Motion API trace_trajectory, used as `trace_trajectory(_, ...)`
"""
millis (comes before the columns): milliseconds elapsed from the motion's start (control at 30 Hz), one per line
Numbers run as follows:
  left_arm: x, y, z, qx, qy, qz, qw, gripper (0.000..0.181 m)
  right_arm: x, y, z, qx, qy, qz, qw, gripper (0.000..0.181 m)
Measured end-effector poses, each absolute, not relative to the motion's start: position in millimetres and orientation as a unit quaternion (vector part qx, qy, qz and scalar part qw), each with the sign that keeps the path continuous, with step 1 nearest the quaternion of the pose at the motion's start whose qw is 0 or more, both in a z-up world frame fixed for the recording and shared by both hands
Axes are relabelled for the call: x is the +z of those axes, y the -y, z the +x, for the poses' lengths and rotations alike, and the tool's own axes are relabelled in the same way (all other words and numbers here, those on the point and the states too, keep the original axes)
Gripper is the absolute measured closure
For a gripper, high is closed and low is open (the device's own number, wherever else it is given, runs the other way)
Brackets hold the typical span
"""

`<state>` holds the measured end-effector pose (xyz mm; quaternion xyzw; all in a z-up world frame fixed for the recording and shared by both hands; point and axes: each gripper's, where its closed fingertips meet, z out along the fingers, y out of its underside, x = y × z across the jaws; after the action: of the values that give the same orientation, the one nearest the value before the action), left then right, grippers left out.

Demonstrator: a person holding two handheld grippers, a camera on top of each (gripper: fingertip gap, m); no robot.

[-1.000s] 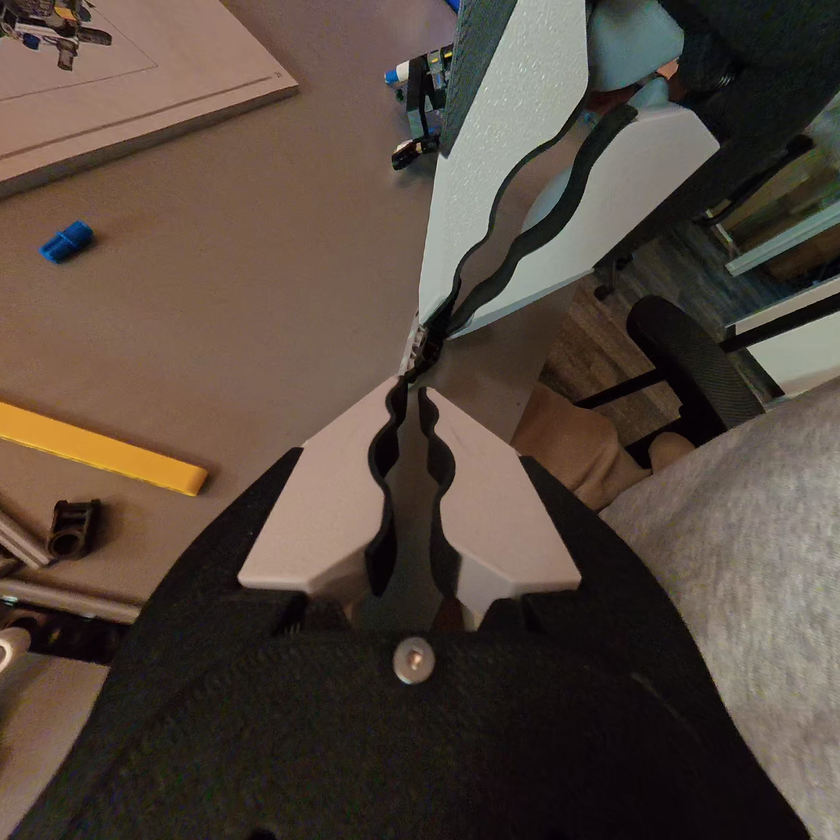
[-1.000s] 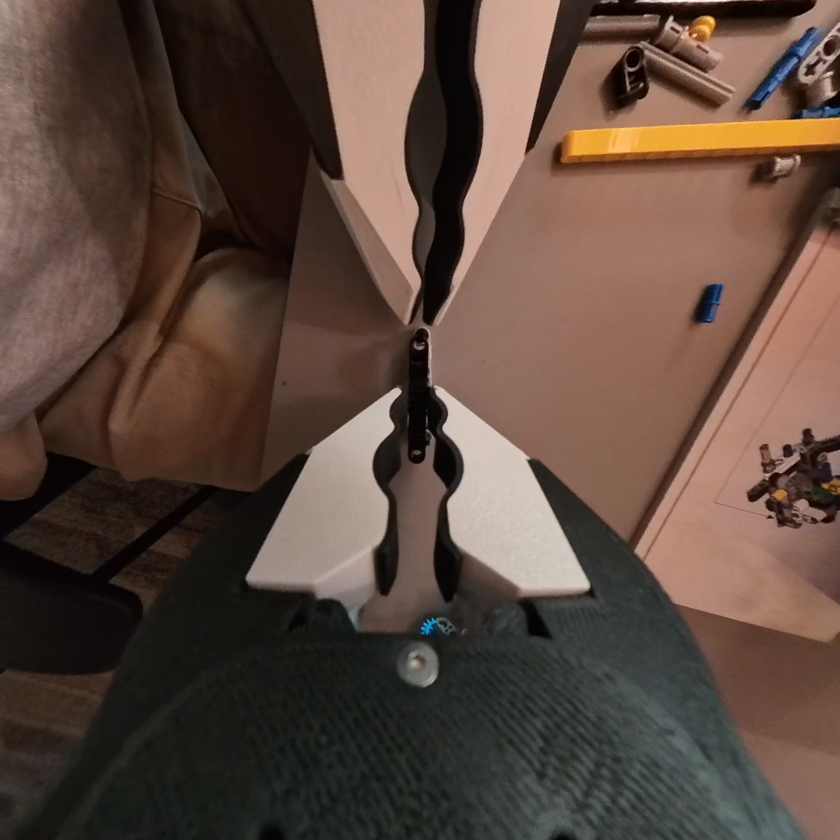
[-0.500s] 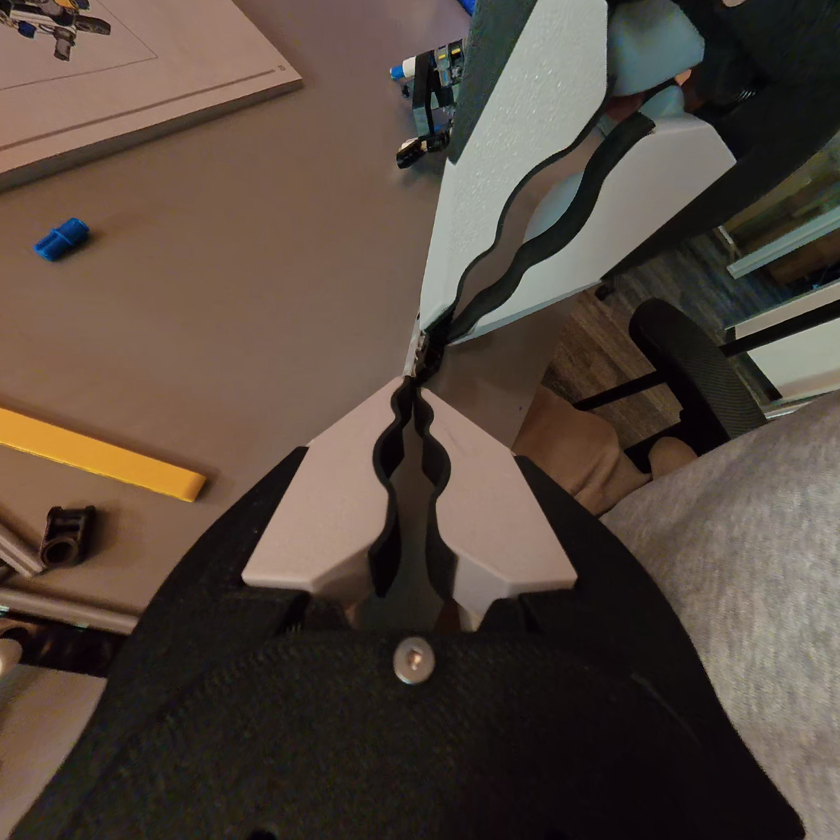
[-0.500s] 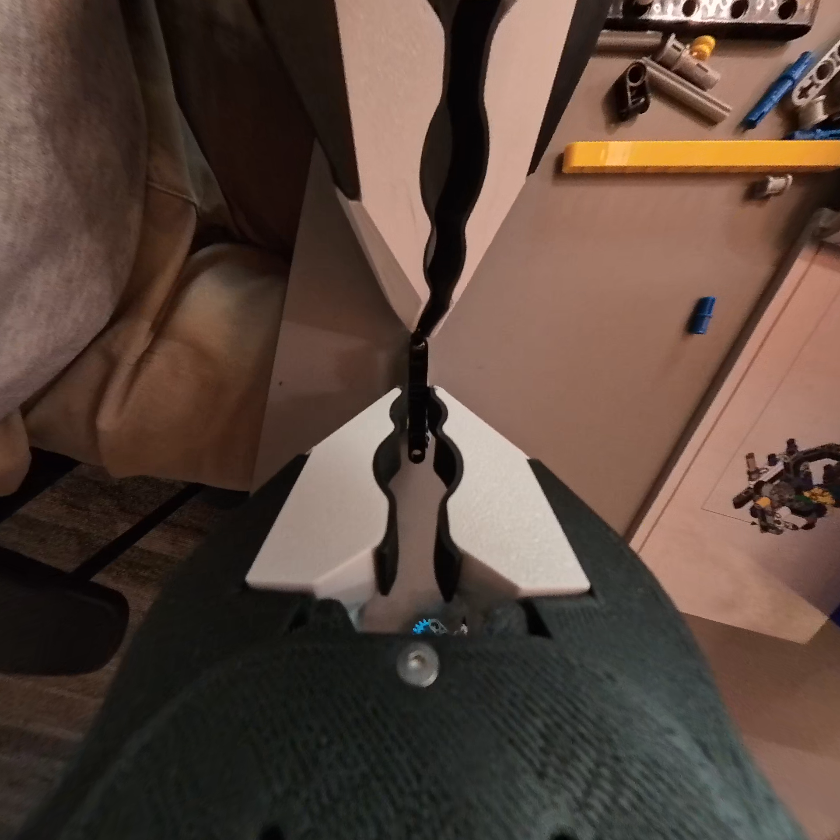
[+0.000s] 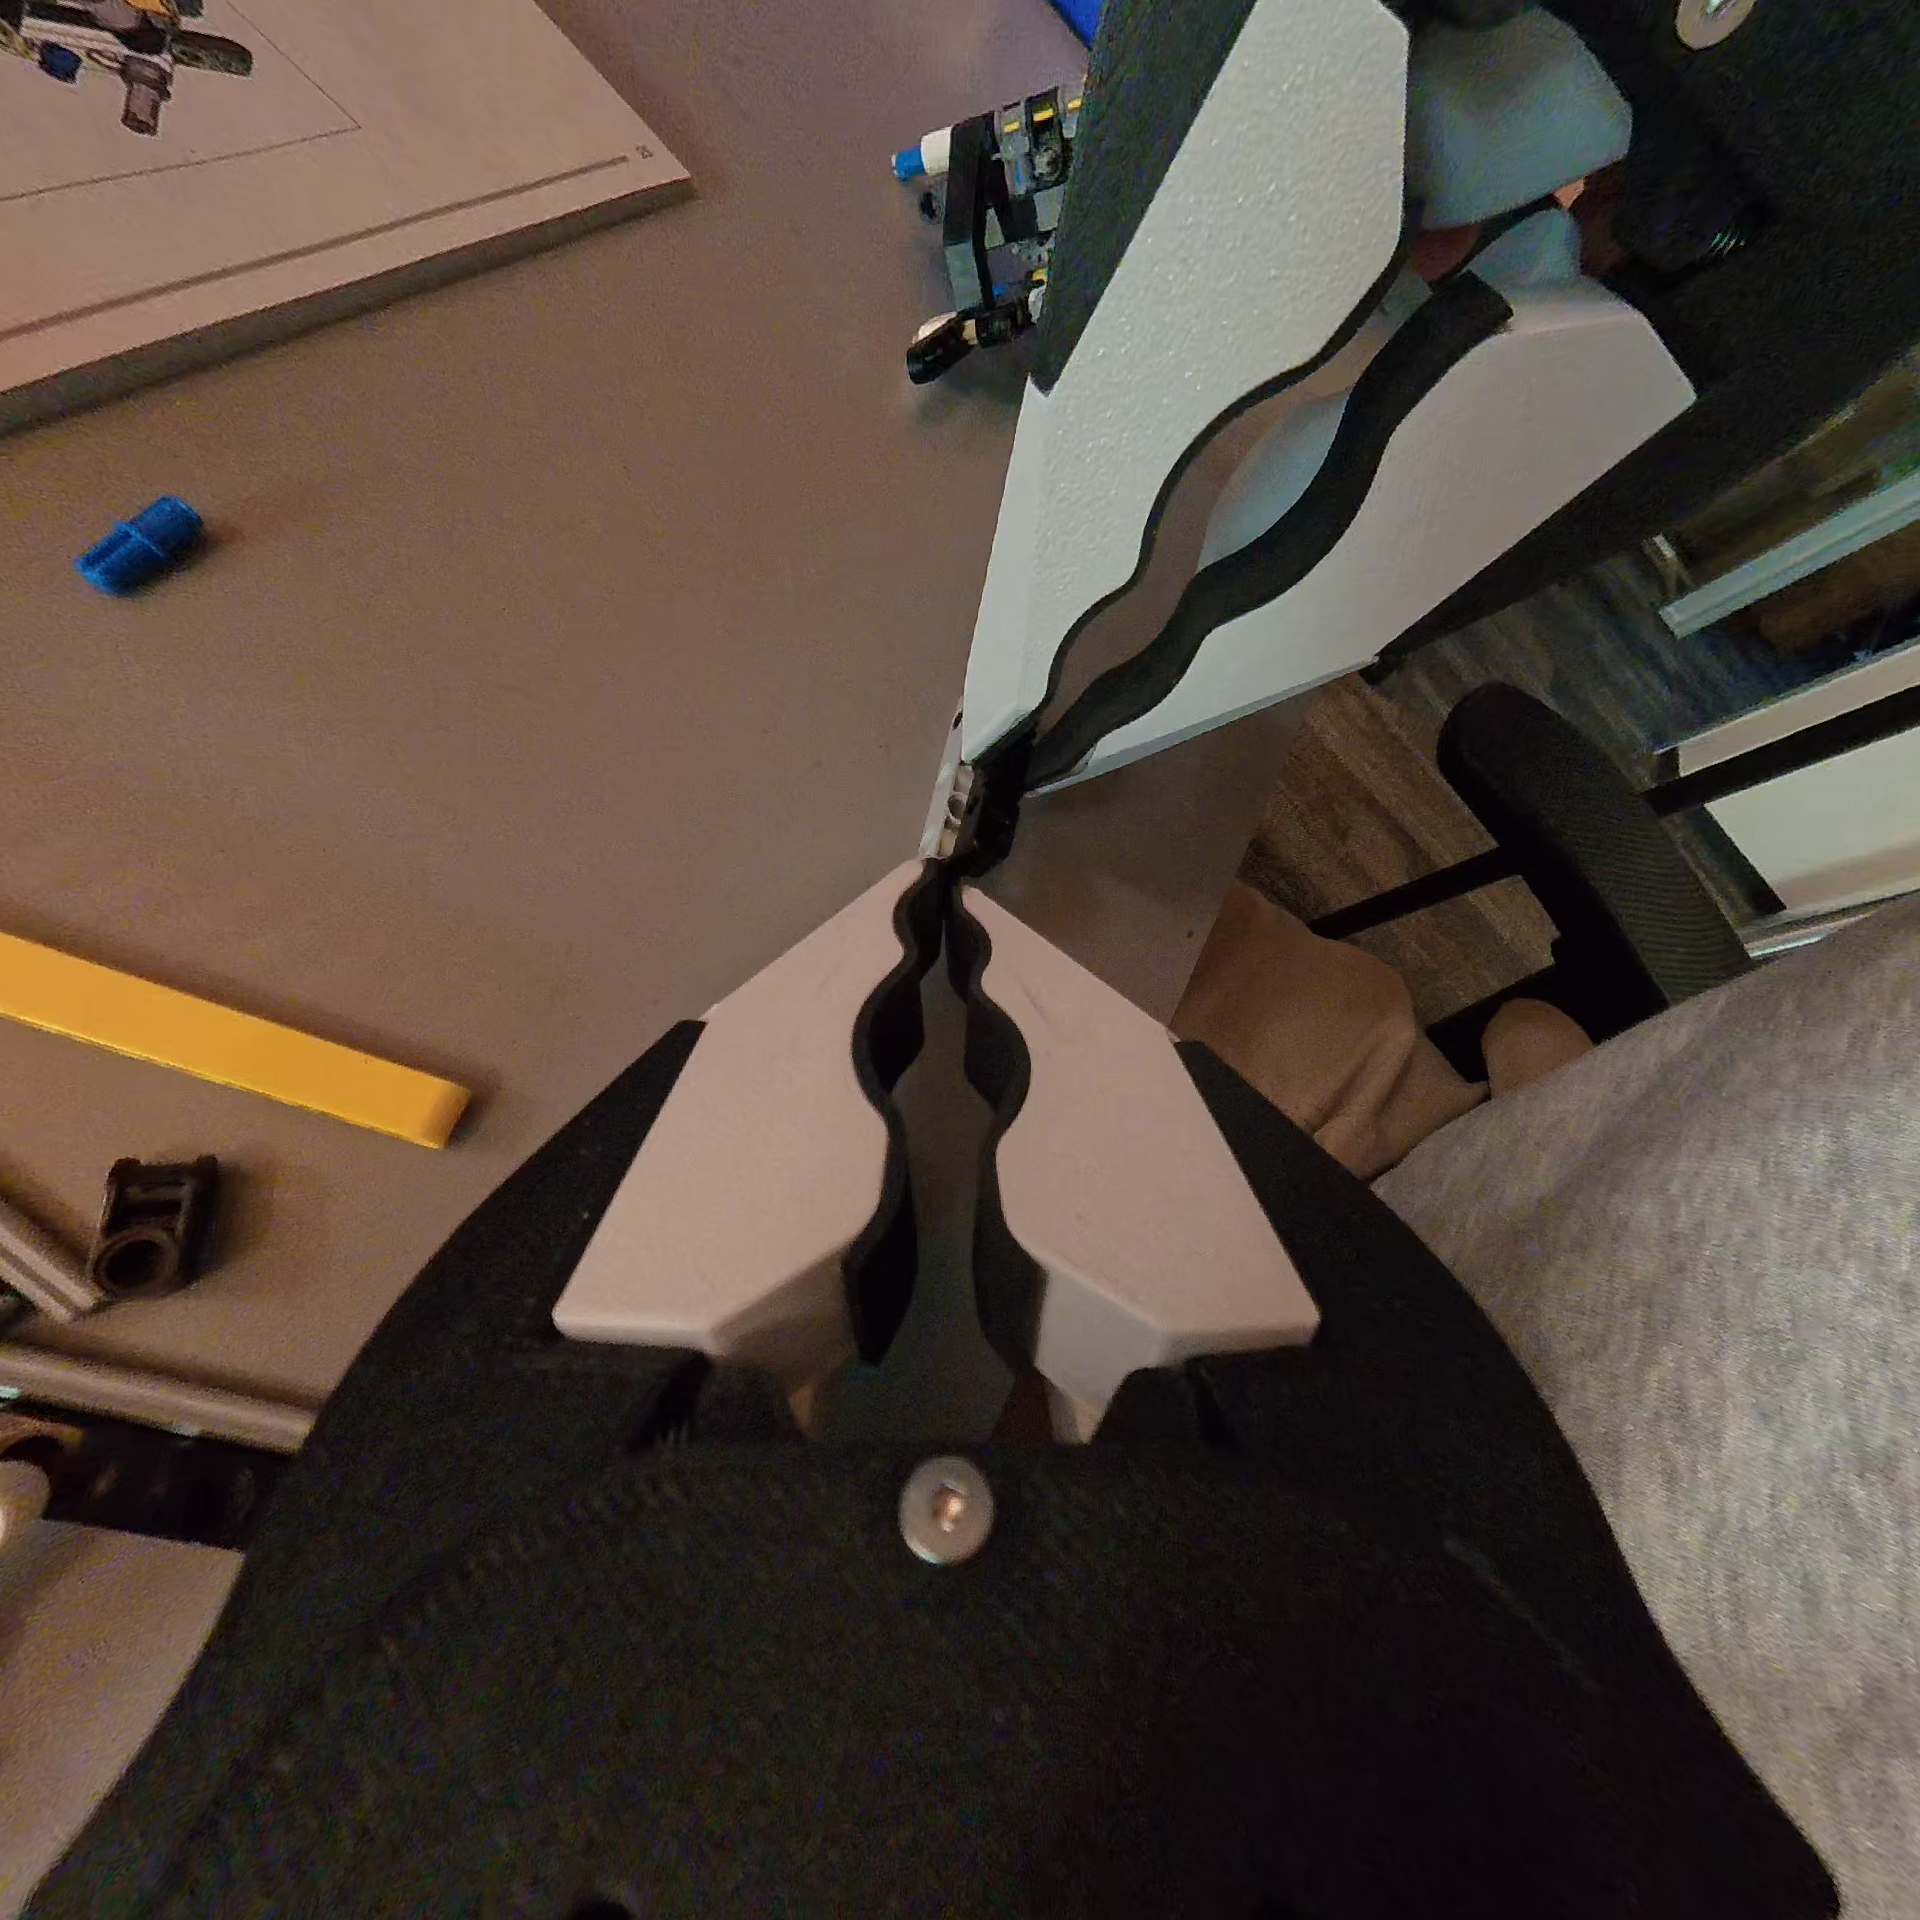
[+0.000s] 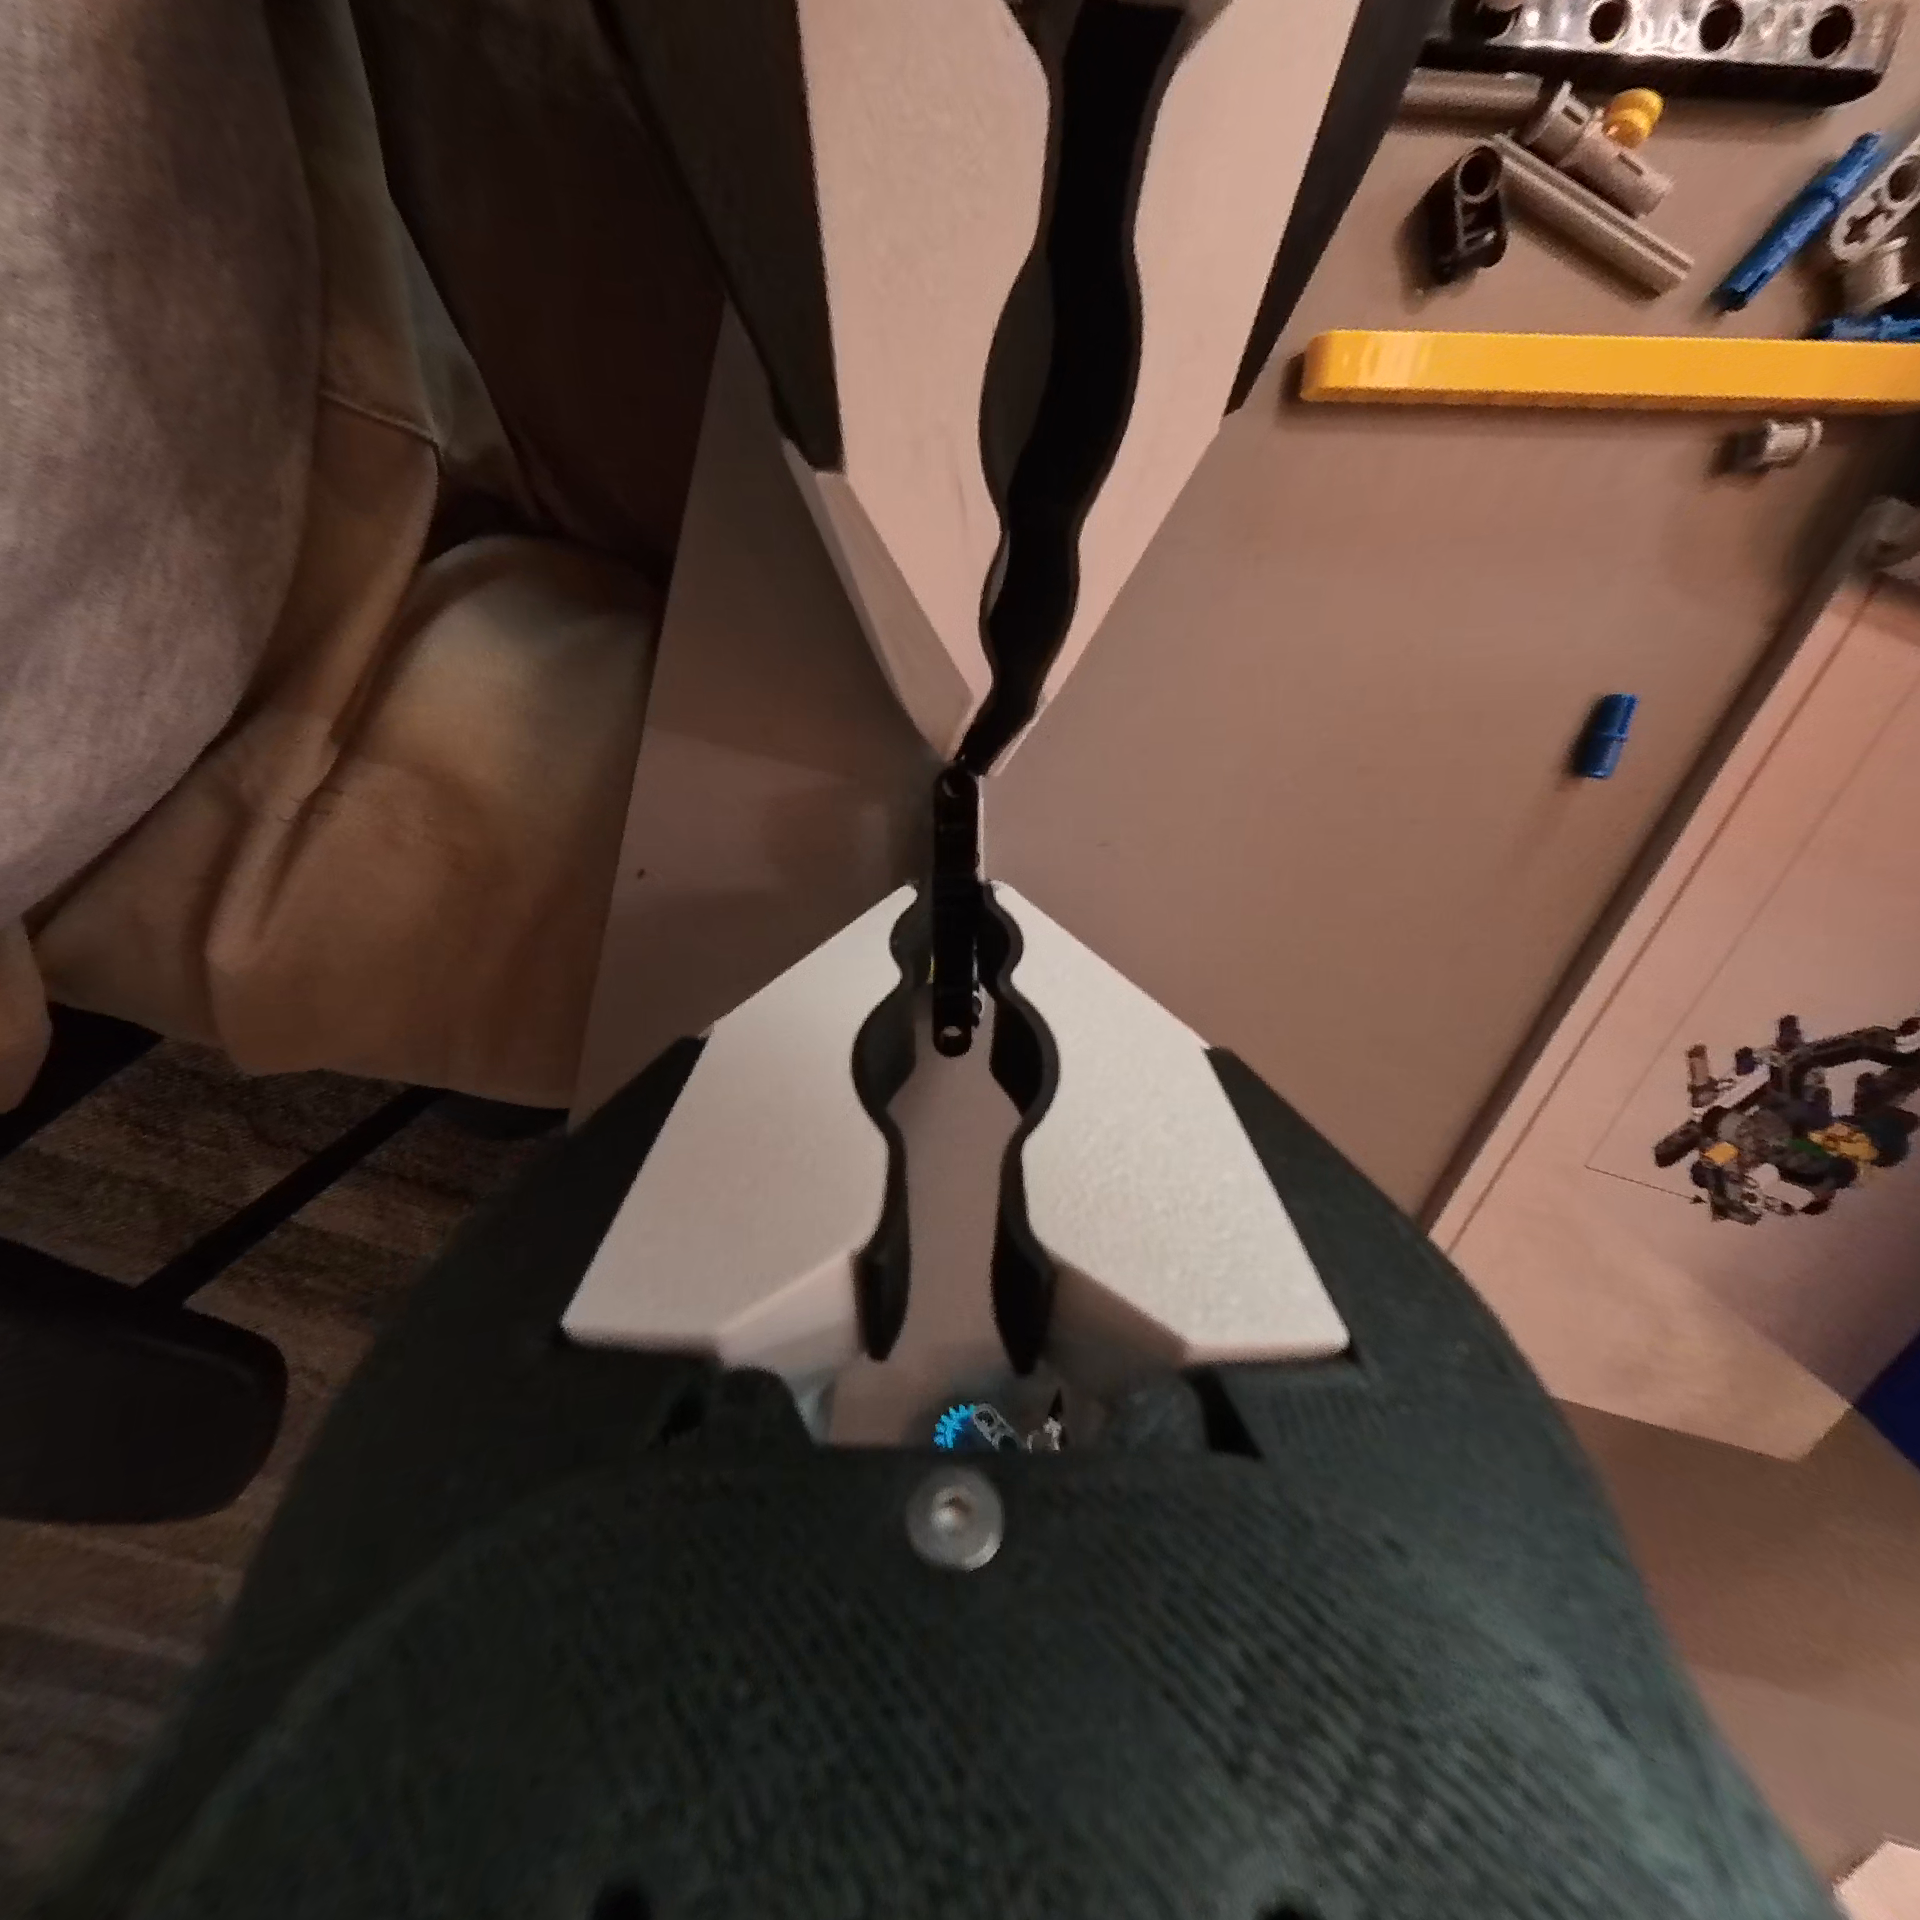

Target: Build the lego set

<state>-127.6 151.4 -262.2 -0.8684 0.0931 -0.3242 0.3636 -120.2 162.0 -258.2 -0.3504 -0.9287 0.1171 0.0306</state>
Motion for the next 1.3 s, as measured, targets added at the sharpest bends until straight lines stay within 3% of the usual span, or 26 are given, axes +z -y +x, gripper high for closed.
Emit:
trace_trajectory(567,-261,-152,-129,-0.329,-0.085,-0.866,0.367,0.181,-259,-162,-121,0.113,0.931,-0.345,0.036,0.175)
trace_trajectory(667,-255,-151,-130,-0.337,-0.084,-0.856,0.383,0.169,-259,-162,-121,0.117,0.93,-0.346,0.039,0.175)
trace_trajectory(833,-245,-154,-125,-0.363,-0.084,-0.839,0.396,0.165,-259,-162,-121,0.12,0.93,-0.345,0.038,0.175)
trace_trajectory(967,-253,-157,-121,-0.325,-0.1,-0.854,0.394,0.174,-259,-162,-121,0.122,0.93,-0.344,0.037,0.175)
trace_trajectory(1300,-254,-157,-121,-0.317,-0.104,-0.857,0.392,0.174,-259,-162,-121,0.127,0.931,-0.341,0.036,0.174)
